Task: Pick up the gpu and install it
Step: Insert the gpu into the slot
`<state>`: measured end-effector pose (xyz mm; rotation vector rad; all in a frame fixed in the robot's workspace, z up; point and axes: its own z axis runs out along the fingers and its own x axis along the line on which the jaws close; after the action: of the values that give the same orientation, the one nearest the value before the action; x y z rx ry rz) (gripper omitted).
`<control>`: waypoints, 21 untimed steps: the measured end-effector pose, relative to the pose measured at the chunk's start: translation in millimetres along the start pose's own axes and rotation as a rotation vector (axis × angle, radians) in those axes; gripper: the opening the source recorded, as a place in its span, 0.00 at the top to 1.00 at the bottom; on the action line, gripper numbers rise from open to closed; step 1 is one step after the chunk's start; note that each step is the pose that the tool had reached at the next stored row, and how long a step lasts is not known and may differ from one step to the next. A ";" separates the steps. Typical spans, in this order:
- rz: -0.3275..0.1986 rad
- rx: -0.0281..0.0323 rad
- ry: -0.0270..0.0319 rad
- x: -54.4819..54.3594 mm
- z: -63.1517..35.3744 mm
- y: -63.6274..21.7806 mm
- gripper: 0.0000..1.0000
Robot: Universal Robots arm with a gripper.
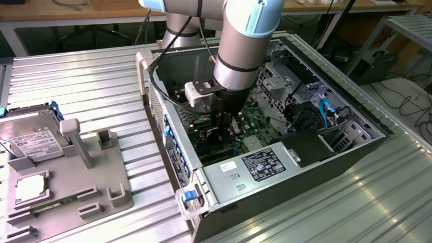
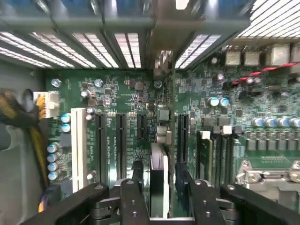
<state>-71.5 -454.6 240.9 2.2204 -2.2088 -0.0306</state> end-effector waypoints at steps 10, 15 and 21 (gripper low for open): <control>0.000 0.0006 0.0033 -2.9 -47.0 1.0 0.59; 0.000 0.0011 0.0030 -2.9 -47.2 1.0 0.67; 0.000 0.0010 0.0031 -2.9 -47.2 1.0 0.89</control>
<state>-71.5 -452.0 288.2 2.2194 -2.2078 -0.0260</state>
